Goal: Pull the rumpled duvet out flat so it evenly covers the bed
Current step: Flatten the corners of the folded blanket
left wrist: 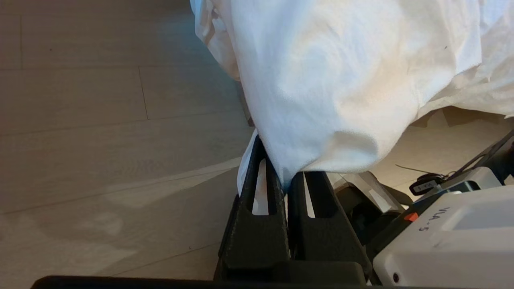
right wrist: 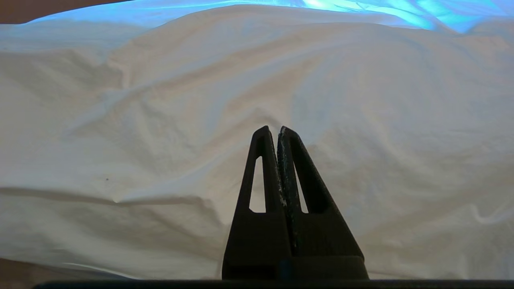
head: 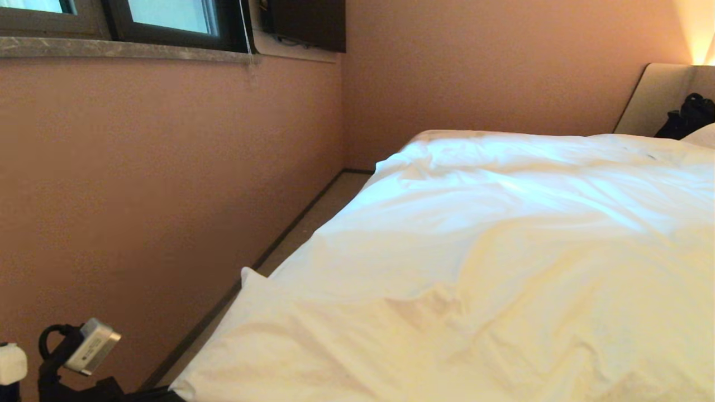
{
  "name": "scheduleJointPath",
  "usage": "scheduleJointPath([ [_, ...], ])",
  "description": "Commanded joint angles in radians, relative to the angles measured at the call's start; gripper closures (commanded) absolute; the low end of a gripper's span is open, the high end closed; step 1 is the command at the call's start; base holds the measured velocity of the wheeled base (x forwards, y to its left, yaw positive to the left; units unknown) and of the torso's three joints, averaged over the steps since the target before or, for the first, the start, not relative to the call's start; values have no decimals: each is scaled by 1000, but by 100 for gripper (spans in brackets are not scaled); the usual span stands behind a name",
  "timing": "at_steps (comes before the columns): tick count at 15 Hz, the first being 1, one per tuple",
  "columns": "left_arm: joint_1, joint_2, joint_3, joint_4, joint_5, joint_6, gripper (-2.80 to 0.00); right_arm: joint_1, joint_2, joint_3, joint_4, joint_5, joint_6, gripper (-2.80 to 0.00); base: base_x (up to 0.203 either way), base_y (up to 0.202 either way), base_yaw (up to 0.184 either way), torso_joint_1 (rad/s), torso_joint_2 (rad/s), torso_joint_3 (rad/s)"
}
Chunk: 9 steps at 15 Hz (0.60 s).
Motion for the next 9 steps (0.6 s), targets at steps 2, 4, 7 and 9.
scheduleJointPath([
  [2, 1, -101, 0, 52, -4, 3, 0, 0, 0, 0, 0, 0, 0, 0, 0, 0, 0, 0, 0, 0],
  [4, 1, -127, -1, 84, -4, 4, 0, 1, 0, 0, 0, 0, 0, 0, 0, 0, 0, 0, 0, 0],
  [7, 1, -172, 0, 129, -3, 5, 0, 0, 0, 0, 0, 0, 0, 0, 0, 0, 0, 0, 0, 0],
  [9, 1, -214, -2, 174, -2, 6, 0, 0, 0, 0, 0, 0, 0, 0, 0, 0, 0, 0, 0, 0],
])
